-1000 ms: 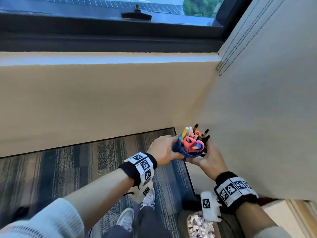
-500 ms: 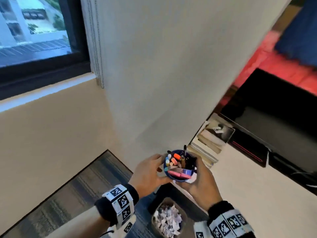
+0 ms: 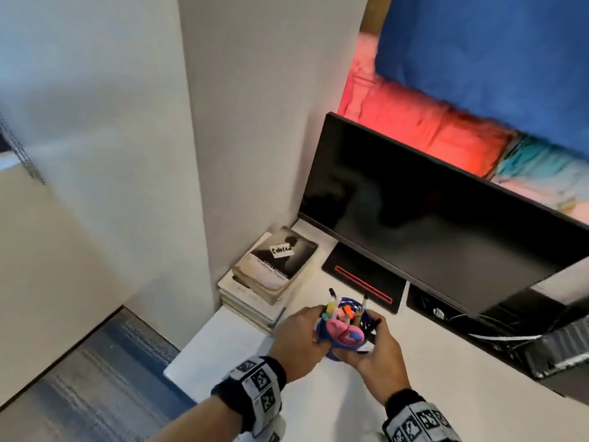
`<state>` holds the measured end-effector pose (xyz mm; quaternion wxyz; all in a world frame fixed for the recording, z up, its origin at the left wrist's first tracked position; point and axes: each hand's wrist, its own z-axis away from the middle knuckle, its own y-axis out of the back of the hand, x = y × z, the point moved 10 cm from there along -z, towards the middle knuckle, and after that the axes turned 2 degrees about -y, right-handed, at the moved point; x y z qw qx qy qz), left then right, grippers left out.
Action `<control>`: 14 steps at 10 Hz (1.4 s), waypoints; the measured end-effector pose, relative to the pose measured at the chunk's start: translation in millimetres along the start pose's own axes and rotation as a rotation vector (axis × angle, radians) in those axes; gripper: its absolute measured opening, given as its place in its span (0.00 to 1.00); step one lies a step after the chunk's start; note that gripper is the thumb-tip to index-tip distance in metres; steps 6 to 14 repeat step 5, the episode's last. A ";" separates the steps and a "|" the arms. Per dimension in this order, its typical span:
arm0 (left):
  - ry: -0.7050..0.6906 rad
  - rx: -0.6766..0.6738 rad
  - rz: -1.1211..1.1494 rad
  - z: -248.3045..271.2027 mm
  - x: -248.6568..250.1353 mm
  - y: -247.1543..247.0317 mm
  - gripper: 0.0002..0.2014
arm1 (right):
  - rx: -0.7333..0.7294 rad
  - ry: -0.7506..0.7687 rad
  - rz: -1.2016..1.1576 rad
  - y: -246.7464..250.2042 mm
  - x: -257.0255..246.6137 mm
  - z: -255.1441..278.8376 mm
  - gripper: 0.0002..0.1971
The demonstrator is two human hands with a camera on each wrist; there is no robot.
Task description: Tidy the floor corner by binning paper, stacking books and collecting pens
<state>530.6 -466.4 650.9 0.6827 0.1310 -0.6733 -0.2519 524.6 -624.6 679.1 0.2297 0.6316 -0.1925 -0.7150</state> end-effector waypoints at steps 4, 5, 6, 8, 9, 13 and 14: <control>0.239 0.007 0.212 -91.2 -12.0 -10.6 0.27 | -0.057 -0.038 0.221 -22.9 36.7 -138.7 0.32; 0.211 0.058 0.212 -104.0 -13.2 -10.1 0.29 | -0.125 -0.032 0.131 -36.2 44.9 -148.9 0.37; 0.211 0.058 0.212 -104.0 -13.2 -10.1 0.29 | -0.125 -0.032 0.131 -36.2 44.9 -148.9 0.37; 0.211 0.058 0.212 -104.0 -13.2 -10.1 0.29 | -0.125 -0.032 0.131 -36.2 44.9 -148.9 0.37; 0.211 0.058 0.212 -104.0 -13.2 -10.1 0.29 | -0.125 -0.032 0.131 -36.2 44.9 -148.9 0.37; 0.211 0.058 0.212 -104.0 -13.2 -10.1 0.29 | -0.125 -0.032 0.131 -36.2 44.9 -148.9 0.37; 0.211 0.058 0.212 -104.0 -13.2 -10.1 0.29 | -0.125 -0.032 0.131 -36.2 44.9 -148.9 0.37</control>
